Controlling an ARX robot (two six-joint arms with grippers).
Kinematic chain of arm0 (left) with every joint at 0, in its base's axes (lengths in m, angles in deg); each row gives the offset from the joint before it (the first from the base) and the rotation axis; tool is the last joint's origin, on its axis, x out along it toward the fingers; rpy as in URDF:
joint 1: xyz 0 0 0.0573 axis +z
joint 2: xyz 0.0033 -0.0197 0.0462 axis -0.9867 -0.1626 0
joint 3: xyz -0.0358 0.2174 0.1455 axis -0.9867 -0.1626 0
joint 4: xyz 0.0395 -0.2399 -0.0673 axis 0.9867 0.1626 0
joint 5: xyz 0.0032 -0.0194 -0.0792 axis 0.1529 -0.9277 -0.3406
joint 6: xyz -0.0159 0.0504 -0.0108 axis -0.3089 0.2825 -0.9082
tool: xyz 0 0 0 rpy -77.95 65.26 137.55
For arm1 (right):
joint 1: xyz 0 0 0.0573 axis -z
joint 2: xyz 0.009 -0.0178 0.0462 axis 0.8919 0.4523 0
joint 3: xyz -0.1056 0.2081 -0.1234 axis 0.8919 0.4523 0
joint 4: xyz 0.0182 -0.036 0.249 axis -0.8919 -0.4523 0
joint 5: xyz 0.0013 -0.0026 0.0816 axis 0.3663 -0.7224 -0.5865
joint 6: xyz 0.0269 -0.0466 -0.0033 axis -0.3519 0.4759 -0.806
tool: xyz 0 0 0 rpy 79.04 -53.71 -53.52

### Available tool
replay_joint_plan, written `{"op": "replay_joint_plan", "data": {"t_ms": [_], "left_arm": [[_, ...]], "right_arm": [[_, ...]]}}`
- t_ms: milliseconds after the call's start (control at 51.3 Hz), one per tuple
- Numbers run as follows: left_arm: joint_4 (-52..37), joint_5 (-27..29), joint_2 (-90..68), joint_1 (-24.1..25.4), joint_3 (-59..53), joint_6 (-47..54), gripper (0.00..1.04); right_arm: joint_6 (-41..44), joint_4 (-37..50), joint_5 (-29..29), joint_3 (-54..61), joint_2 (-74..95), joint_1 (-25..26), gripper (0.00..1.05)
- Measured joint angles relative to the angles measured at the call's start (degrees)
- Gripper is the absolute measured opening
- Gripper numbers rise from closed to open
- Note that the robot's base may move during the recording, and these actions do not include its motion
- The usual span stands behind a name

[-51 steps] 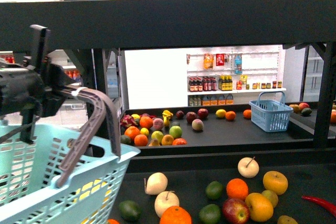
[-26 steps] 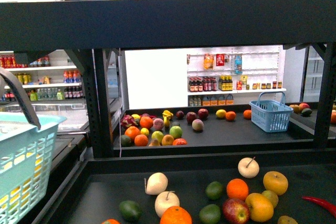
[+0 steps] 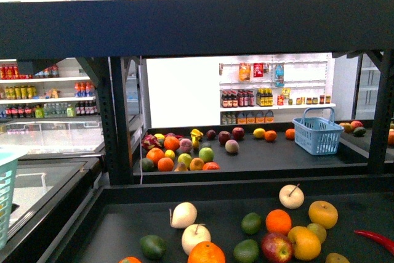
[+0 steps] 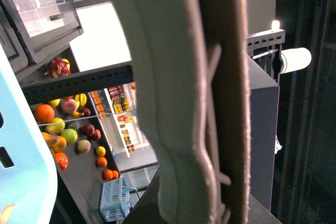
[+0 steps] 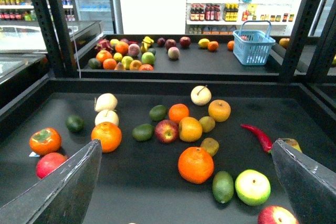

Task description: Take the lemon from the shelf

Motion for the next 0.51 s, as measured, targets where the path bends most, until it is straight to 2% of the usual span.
{"op": "replay_joint_plan", "data": {"t_ms": [506], "left_arm": [[-7.1,-2.9,-9.5,3.0,5.9,-4.1,0.08]], "right_arm": [[0.0,0.0,0.0,0.0,0.0,0.0,0.97]]}}
